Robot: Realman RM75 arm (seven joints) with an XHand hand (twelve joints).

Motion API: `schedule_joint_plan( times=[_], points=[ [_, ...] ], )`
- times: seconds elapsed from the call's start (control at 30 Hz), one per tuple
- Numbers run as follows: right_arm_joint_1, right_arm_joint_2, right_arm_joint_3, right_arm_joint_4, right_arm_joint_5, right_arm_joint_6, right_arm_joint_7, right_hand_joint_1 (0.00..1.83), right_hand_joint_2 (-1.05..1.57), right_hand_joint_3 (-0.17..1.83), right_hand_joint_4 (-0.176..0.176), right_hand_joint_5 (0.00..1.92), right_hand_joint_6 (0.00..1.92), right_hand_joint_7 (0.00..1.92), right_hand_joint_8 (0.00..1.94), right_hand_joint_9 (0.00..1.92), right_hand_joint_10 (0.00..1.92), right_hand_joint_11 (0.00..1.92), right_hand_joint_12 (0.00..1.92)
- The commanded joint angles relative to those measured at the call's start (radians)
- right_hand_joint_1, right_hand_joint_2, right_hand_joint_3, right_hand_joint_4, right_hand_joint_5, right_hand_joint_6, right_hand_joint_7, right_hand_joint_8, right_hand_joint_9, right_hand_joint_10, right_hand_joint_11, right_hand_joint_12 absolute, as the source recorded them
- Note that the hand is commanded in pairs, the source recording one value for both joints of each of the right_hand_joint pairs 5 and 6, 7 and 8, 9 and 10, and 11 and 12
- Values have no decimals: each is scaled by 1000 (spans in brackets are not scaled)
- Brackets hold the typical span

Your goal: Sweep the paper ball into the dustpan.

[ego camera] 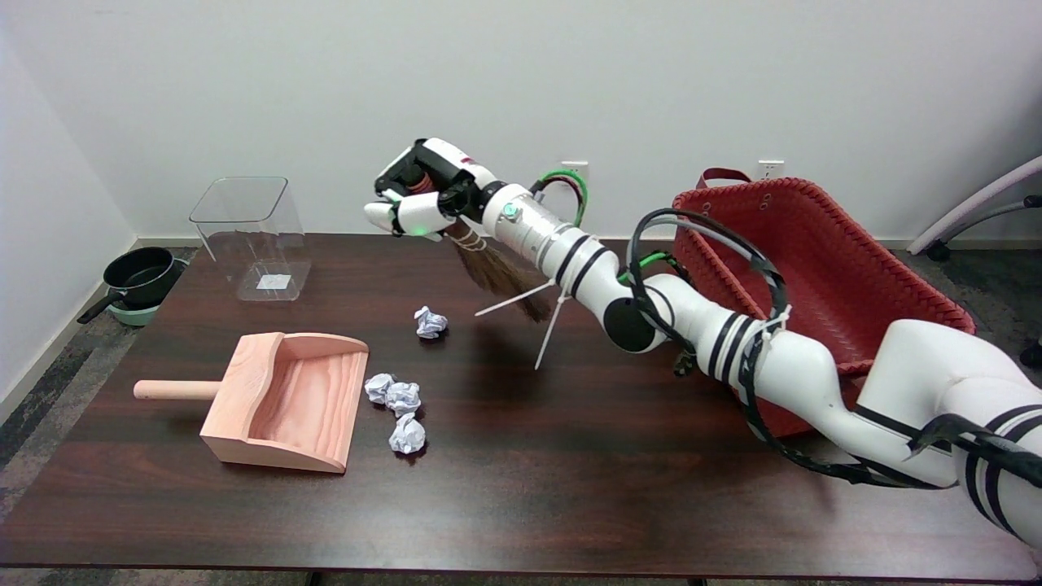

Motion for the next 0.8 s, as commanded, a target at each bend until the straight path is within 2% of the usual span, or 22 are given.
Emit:
schedule_joint_plan(
  times=[0.03,0.27,0.53,0.8],
  points=[
    [4,-70,-61,29,-101,-41,199,1167,1332,566,0,1920,1920,1908,1908,1801,1801,1706,1706],
    [-39,-91,-76,36,-117,-39,230,1166,1322,598,0,1920,1920,1913,1913,1813,1813,1737,1737],
    [-1,-151,-127,145,-150,-62,282,1165,1316,589,0,1920,1920,1909,1909,1805,1805,1728,1728],
    [3,-169,-140,170,-145,-63,440,1171,1285,586,0,1920,1920,1894,1894,1781,1781,1692,1692]
  ],
)
